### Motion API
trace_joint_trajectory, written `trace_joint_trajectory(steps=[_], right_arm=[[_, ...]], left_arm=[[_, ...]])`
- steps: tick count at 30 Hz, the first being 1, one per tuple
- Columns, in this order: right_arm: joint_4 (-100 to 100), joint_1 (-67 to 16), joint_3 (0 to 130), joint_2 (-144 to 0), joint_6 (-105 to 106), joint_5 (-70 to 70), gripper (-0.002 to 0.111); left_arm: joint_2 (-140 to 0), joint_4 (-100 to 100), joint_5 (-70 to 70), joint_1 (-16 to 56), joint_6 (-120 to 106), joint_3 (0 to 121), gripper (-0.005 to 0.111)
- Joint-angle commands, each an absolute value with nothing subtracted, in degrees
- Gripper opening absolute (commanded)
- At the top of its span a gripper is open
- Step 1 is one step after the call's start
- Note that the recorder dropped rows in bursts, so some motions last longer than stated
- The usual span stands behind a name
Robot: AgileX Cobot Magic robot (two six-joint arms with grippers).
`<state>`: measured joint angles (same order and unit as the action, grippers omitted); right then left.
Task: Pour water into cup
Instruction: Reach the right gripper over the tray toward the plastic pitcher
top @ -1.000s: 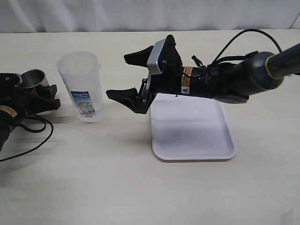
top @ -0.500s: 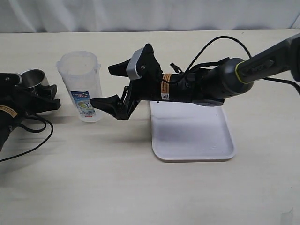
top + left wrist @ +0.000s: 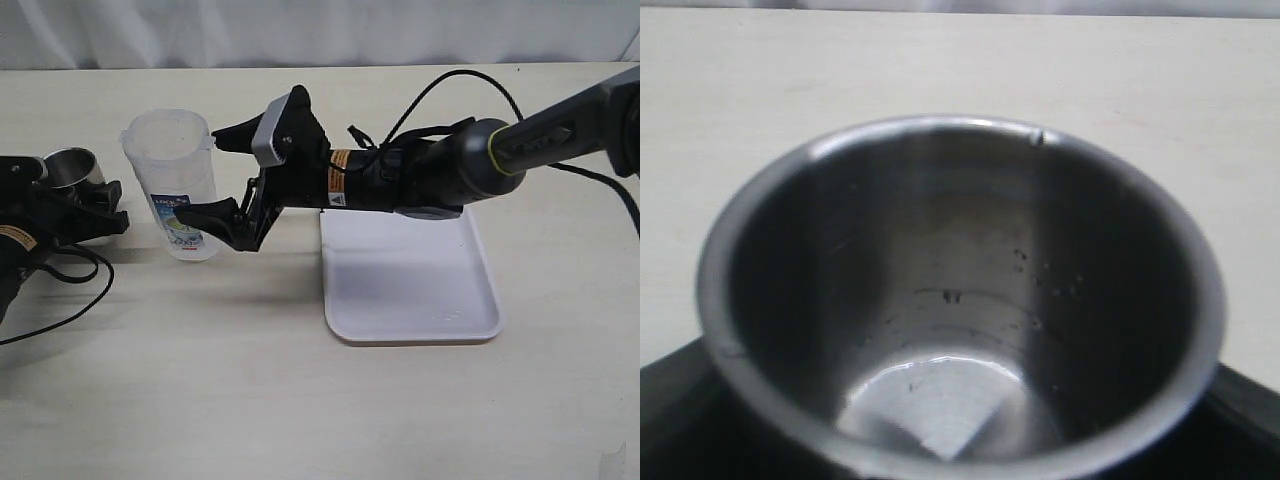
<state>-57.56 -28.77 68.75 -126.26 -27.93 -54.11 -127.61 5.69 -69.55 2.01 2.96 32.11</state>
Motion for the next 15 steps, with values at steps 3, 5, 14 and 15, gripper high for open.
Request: trace_joint_trajectory(steps=[3,5,14,15], right_arm=[[-56.2,-30.5,71.9,-128.3,-27.8,-54.1,0.103],[-55.7,-30.7,73.2,-129.7,-27.8,-54.1,0.103],[-55.9,-33.0,78.7,-135.0,-27.8,-54.1,0.103],[-55.7,-33.1,78.9,-135.3,-27.8,-54.1,0.103]], left_arm=[[-127.5,5.5,-70.0,1.7,3.5,32.3,0.0],[-127.5,5.5,-70.0,1.7,3.5,32.3,0.0],[-127.5,5.6,-70.0,1.7,3.5,32.3,0.0],[-127.5,5.9,-70.0,1.7,3.5,32.3,0.0]])
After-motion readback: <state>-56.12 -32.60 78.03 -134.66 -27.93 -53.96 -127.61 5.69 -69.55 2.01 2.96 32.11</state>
